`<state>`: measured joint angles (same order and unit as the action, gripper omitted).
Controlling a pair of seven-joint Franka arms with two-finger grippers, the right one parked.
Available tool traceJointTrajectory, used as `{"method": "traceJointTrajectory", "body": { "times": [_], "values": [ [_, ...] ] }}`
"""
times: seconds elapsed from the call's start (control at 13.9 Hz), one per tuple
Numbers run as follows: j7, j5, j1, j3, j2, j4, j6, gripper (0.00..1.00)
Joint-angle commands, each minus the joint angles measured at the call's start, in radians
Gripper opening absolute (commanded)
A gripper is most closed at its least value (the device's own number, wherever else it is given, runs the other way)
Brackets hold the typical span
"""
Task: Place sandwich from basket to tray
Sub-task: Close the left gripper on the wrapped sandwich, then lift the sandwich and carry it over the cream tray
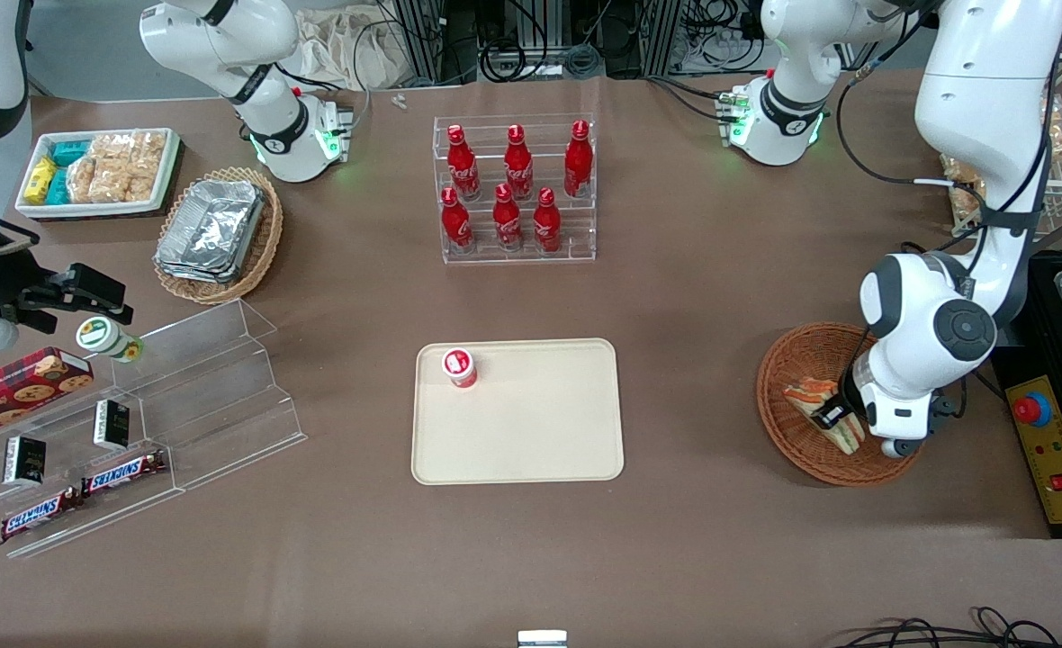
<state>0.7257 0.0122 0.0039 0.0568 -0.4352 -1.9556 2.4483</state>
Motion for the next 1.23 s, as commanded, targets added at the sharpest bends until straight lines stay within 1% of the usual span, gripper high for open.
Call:
{"method": "traceJointTrajectory", "body": {
  "times": [0.0, 0.07, 0.22, 0.36, 0.5, 0.58, 0.79, 0.94, 1.01, 1.08, 1.15],
  "values": [
    [0.03, 0.012, -0.007, -0.002, 0.107, -0.007, -0.125, 0.0],
    [0.031, 0.012, -0.009, 0.0, 0.133, 0.016, -0.196, 0.0],
    [0.027, 0.009, -0.009, 0.005, 0.194, 0.094, -0.389, 0.0],
    [0.027, -0.003, -0.009, 0.034, 0.222, 0.234, -0.605, 0.0],
    [0.034, -0.009, -0.009, 0.075, 0.214, 0.384, -0.769, 0.0],
    [0.038, -0.011, -0.009, 0.105, 0.213, 0.415, -0.807, 0.0],
    [0.04, -0.011, -0.01, 0.173, 0.222, 0.42, -0.818, 0.0],
    [0.041, 0.005, -0.013, 0.247, 0.198, 0.42, -0.796, 0.0],
    [0.052, 0.024, -0.03, 0.276, 0.182, 0.422, -0.781, 0.0],
    [0.054, 0.046, -0.053, 0.284, 0.179, 0.422, -0.767, 0.0],
    [0.037, 0.043, -0.073, 0.287, 0.167, 0.422, -0.764, 0.0]
  ]
}}
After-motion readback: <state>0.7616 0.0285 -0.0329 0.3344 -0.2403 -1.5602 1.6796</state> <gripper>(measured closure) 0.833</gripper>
